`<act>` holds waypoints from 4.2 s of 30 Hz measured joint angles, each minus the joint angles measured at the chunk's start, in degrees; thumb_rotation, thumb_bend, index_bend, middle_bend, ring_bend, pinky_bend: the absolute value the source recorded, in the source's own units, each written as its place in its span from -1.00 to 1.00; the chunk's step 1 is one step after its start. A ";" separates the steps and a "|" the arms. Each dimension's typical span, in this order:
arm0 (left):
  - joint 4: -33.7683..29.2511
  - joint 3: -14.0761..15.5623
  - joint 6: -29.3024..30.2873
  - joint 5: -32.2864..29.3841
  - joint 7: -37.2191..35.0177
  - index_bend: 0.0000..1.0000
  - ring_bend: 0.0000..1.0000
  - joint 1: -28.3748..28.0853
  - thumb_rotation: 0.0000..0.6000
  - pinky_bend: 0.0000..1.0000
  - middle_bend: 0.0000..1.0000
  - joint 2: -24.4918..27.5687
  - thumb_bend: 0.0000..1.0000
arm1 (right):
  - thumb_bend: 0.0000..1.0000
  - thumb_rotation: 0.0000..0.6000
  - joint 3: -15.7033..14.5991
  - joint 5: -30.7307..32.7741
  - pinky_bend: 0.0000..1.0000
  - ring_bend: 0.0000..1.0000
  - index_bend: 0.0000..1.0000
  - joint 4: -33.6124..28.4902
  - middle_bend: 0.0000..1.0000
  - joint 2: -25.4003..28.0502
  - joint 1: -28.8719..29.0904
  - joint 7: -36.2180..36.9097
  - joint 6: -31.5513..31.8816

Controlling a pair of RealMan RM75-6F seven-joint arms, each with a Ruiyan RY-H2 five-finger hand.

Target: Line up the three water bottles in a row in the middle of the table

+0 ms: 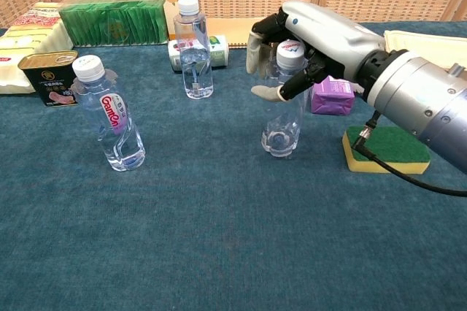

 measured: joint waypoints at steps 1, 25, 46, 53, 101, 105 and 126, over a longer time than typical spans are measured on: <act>0.01 0.00 -0.03 0.00 0.02 -1.00 -1.00 -0.02 1.00 -0.89 -1.00 0.00 -0.86 | -0.20 1.00 -0.10 -0.13 0.37 0.16 0.04 -0.07 0.23 0.14 0.03 -0.22 0.03; -0.09 0.05 -0.26 -0.05 -0.20 -1.00 -1.00 -0.08 1.00 -0.89 -1.00 0.15 -0.86 | -0.38 1.00 -0.99 5.63 0.03 -0.59 -0.80 -10.56 -0.60 7.94 1.31 -8.22 -6.72; -0.44 0.27 0.26 0.43 -0.04 -1.00 -1.00 0.18 1.00 -0.89 -1.00 0.17 -0.86 | -0.42 1.00 -1.95 4.24 -0.02 -0.81 -0.86 -17.24 -0.83 12.49 -1.16 -6.19 -2.64; -0.34 0.21 -0.35 0.12 -0.35 -1.00 -1.00 -0.05 1.00 -0.89 -1.00 0.20 -0.86 | -0.51 1.00 -1.94 1.69 -0.08 -0.84 -0.86 -23.64 -0.85 16.89 -2.83 -6.38 0.55; 13.09 2.09 -21.01 14.31 -40.68 -1.00 -1.00 -23.10 1.00 -0.89 -1.00 -9.23 -0.87 | -0.96 0.74 -14.39 -9.30 -0.49 -0.99 -0.65 -8.45 -0.88 33.81 -31.47 18.11 24.00; 16.62 2.45 -20.71 14.13 -42.10 -1.00 -1.00 -24.05 1.00 -0.89 -1.00 -14.43 -0.86 | -0.96 0.75 -13.98 -9.49 -0.49 -0.98 -0.65 -8.54 -0.88 33.86 -31.54 18.03 23.72; 21.30 0.82 -23.05 6.75 -38.10 -0.46 -0.48 -27.77 1.00 -0.09 -0.37 -27.40 -0.20 | -0.96 0.74 -12.77 -9.71 -0.50 -0.97 -0.65 -8.71 -0.88 34.87 -32.47 20.82 23.63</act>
